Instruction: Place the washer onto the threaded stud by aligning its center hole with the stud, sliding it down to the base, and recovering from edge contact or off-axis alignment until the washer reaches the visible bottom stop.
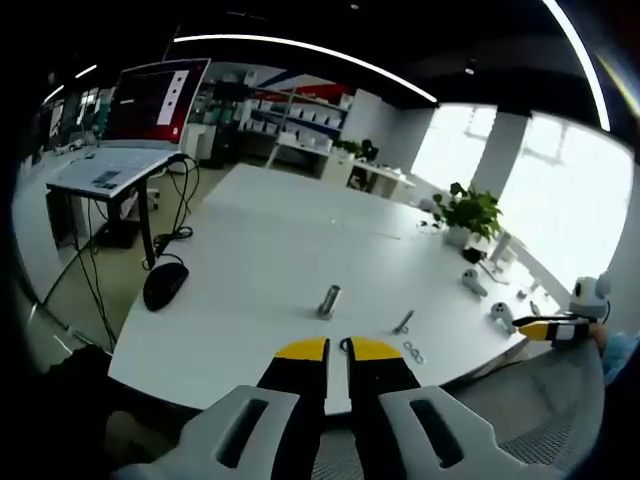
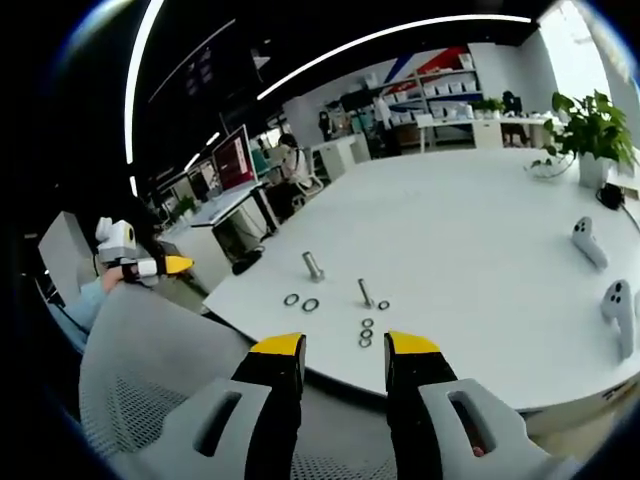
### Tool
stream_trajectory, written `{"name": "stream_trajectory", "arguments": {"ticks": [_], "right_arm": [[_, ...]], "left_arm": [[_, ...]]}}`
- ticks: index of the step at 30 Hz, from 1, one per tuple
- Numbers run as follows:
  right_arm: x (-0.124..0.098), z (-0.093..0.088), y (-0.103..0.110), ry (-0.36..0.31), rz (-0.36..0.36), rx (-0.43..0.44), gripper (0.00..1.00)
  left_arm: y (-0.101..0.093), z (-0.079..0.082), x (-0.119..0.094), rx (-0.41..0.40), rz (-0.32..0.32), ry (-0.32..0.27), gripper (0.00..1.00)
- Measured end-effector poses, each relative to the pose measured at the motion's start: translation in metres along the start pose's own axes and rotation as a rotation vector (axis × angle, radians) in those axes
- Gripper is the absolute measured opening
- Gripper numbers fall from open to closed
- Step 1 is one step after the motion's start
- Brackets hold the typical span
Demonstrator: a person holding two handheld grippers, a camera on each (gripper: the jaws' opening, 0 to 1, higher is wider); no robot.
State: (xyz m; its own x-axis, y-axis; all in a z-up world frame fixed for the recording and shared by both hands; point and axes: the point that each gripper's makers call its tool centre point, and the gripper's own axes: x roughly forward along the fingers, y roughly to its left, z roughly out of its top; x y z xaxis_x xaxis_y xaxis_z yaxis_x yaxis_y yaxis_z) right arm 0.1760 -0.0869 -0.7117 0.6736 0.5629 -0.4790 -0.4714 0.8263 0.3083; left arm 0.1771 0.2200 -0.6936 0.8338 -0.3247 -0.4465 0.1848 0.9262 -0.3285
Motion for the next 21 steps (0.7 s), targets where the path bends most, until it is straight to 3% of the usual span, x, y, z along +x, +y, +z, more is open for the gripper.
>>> {"name": "stream_trajectory", "arguments": {"ticks": [21], "right_arm": [[0.0001,0.0002,0.0004,-0.005,-0.002,0.004,0.33]], "left_arm": [[0.0019,-0.0005,0.0008,0.001,-0.001,0.001,0.04]]}}
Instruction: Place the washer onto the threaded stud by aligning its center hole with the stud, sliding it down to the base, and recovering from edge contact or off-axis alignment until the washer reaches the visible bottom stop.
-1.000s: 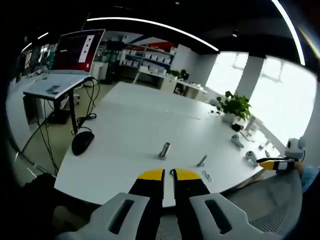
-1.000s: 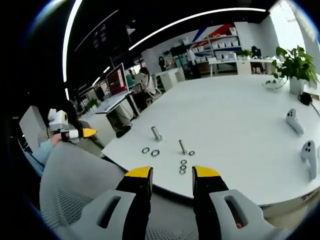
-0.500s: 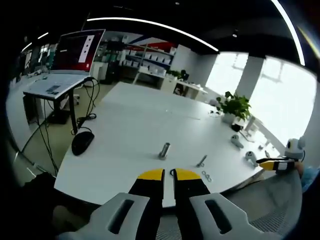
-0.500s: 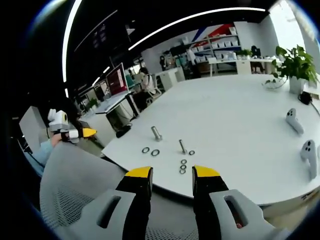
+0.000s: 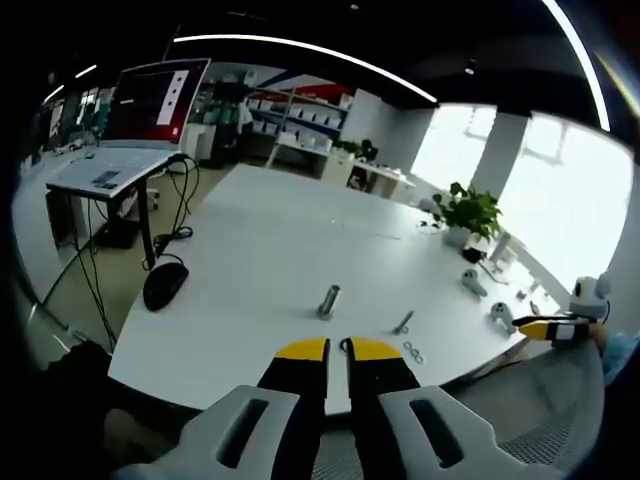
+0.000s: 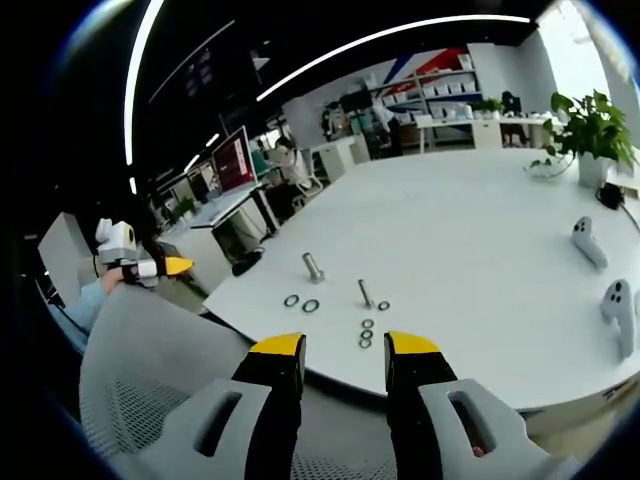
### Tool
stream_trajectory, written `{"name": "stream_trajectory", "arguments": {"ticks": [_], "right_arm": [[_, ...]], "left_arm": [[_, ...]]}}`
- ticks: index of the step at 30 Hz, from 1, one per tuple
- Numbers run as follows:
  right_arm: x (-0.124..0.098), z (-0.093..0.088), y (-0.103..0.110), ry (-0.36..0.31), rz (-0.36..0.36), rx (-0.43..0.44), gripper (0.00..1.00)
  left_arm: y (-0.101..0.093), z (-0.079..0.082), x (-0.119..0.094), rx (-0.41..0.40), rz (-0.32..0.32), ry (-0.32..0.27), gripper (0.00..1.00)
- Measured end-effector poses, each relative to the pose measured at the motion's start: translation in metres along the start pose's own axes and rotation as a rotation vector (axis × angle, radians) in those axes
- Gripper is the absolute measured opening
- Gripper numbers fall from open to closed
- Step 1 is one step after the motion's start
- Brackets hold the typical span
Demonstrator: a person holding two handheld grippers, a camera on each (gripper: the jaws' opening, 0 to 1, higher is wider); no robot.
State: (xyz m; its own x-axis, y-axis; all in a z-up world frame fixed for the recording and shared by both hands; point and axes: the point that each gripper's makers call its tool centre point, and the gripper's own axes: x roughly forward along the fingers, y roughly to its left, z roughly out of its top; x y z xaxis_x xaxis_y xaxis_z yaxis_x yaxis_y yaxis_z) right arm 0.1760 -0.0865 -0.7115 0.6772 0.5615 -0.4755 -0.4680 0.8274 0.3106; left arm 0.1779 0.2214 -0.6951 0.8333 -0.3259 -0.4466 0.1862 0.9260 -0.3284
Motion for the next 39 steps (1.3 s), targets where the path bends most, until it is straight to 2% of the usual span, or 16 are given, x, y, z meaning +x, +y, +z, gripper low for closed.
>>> {"name": "stream_trajectory", "arguments": {"ticks": [39], "right_arm": [[0.0002,0.0003,-0.0003,-0.001,-0.001,0.001,0.33]], "left_arm": [[0.009,-0.0004,0.003,0.0,-0.001,0.0,0.04]]}}
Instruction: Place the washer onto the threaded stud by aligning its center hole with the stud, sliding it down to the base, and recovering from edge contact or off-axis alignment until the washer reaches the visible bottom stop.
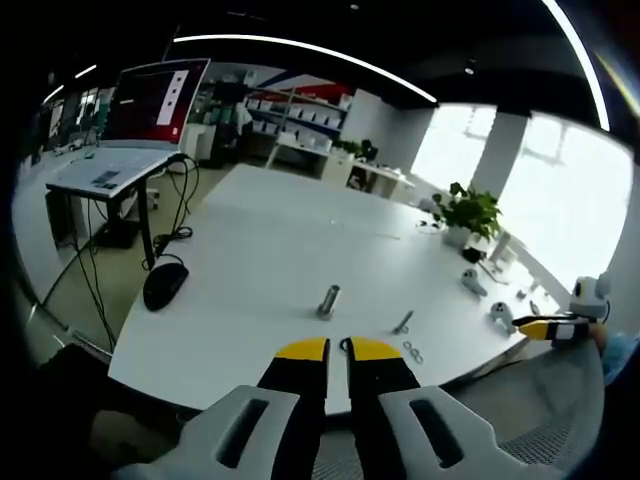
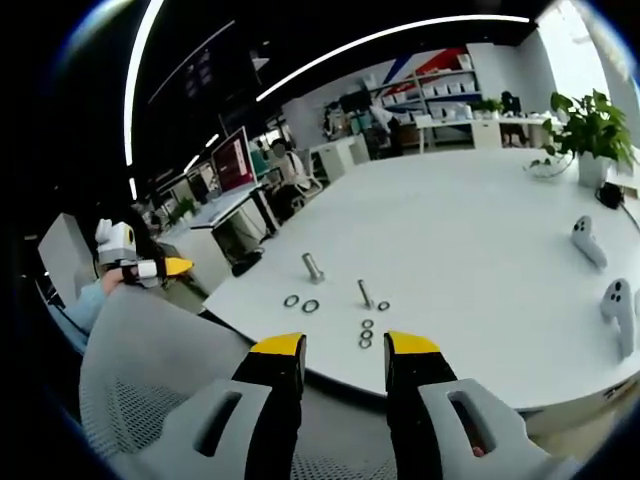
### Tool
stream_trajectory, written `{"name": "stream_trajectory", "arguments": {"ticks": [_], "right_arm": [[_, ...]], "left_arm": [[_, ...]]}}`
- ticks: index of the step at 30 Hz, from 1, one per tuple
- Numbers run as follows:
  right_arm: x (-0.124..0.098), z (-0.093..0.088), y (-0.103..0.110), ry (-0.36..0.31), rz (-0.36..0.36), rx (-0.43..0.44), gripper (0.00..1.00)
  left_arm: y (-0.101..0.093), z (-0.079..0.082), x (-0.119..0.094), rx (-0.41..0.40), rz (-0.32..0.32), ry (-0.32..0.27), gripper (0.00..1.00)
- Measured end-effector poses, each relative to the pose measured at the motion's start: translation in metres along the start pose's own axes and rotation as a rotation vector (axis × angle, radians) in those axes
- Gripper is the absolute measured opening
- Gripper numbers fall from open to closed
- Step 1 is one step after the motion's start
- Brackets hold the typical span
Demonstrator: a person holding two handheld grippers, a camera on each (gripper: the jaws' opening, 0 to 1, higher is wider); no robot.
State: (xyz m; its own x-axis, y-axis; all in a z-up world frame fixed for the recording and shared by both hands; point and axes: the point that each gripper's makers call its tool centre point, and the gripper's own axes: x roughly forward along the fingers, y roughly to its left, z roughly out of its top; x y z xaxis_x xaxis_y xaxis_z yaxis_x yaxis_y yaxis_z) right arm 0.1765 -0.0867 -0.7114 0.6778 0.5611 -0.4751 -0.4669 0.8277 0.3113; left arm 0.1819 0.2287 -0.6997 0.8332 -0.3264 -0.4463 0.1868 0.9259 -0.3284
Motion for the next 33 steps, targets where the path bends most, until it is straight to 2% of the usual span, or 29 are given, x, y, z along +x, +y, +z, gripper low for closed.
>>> {"name": "stream_trajectory", "arguments": {"ticks": [9,22,23,24,27,31,33], "right_arm": [[0.0,0.0,0.0,0.003,0.0,-0.001,0.33],[0.003,-0.005,0.001,0.05,0.007,-0.044,0.33],[0.003,-0.005,0.002,0.048,0.015,-0.043,0.32],[0.005,-0.006,0.013,0.062,0.092,-0.019,0.31],[0.005,-0.007,0.009,0.071,0.098,-0.02,0.31],[0.007,-0.01,0.025,0.122,0.199,-0.034,0.31],[0.008,-0.01,0.026,0.143,0.214,-0.062,0.32]], "left_arm": [[-0.003,0.001,-0.001,-0.001,-0.001,-0.004,0.04],[-0.005,0.003,-0.003,-0.008,0.001,-0.017,0.04],[-0.005,0.003,-0.003,-0.009,0.001,-0.019,0.04],[-0.006,0.003,-0.003,-0.011,0.0,-0.02,0.04],[-0.006,0.003,-0.004,-0.007,-0.001,-0.017,0.04],[-0.007,0.004,-0.004,-0.01,-0.002,-0.025,0.04],[-0.008,0.005,-0.005,-0.014,-0.003,-0.032,0.04]]}}
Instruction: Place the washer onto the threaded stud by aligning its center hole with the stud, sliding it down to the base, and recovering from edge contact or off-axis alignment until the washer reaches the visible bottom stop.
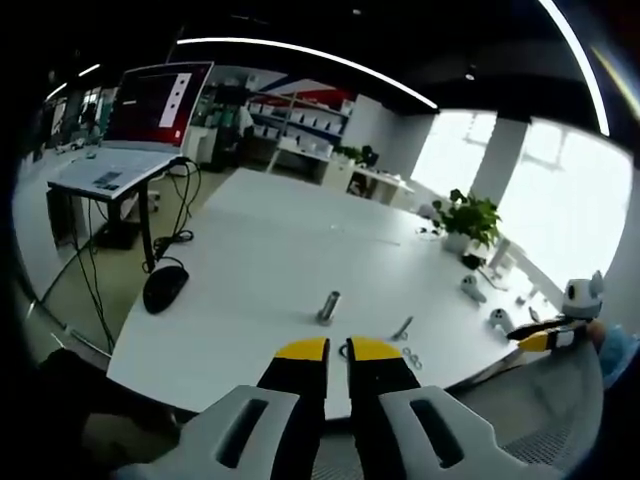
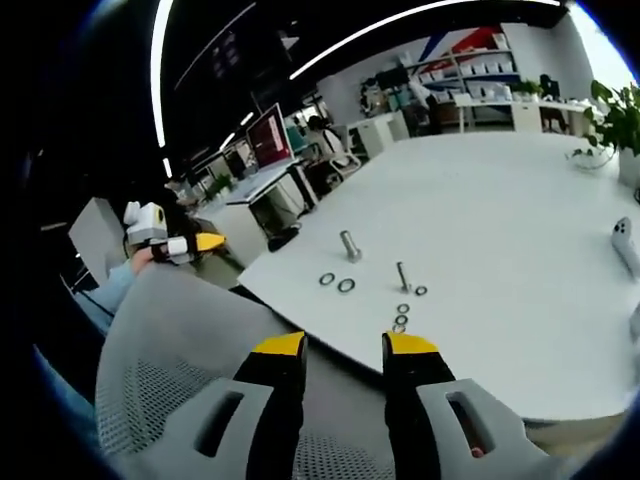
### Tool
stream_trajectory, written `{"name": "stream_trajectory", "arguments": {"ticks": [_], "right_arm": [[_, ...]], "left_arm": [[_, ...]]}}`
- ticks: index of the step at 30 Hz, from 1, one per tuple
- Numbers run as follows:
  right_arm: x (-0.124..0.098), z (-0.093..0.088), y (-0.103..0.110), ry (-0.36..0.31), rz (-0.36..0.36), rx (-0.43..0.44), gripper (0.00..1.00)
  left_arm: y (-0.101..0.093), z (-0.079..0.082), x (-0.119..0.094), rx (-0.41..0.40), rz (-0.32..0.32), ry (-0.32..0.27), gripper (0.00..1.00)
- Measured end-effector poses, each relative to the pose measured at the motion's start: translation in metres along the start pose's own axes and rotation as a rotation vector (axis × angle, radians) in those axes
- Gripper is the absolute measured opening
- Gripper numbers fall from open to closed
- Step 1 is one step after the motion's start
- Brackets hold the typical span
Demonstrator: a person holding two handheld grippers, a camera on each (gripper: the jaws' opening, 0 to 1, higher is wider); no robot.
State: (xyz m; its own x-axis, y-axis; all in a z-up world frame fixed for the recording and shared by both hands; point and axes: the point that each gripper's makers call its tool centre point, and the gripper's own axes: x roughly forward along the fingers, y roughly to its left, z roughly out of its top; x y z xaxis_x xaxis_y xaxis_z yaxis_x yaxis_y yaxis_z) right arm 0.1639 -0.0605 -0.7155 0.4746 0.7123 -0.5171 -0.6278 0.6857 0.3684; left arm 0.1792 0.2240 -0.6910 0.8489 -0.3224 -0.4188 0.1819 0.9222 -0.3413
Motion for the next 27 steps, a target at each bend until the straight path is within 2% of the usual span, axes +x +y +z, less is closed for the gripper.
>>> {"name": "stream_trajectory", "arguments": {"ticks": [2,5,10,14,17,21,27], "right_arm": [[0.0,0.002,0.001,0.02,0.012,-0.027,0.32],[-0.001,0.011,0.002,0.015,0.041,-0.034,0.31],[-0.002,0.026,-0.001,0.069,0.06,-0.147,0.31],[0.001,0.038,0.01,0.115,0.128,-0.224,0.31],[0.003,0.04,0.018,0.181,0.171,-0.323,0.32],[0.009,0.044,0.014,0.261,0.165,-0.467,0.32],[0.019,0.052,0.017,0.285,0.2,-0.47,0.34]], "left_arm": [[-0.001,-0.001,0.0,0.002,0.0,0.003,0.04],[-0.003,0.0,0.0,0.002,0.001,-0.001,0.05],[-0.004,-0.003,0.0,0.016,-0.003,0.017,0.05],[-0.001,-0.001,0.0,0.011,-0.002,0.007,0.05],[-0.001,0.0,0.001,0.011,-0.001,0.005,0.05],[0.0,-0.002,0.001,0.016,-0.003,0.015,0.05],[0.001,-0.002,0.001,0.019,-0.003,0.018,0.06]]}}
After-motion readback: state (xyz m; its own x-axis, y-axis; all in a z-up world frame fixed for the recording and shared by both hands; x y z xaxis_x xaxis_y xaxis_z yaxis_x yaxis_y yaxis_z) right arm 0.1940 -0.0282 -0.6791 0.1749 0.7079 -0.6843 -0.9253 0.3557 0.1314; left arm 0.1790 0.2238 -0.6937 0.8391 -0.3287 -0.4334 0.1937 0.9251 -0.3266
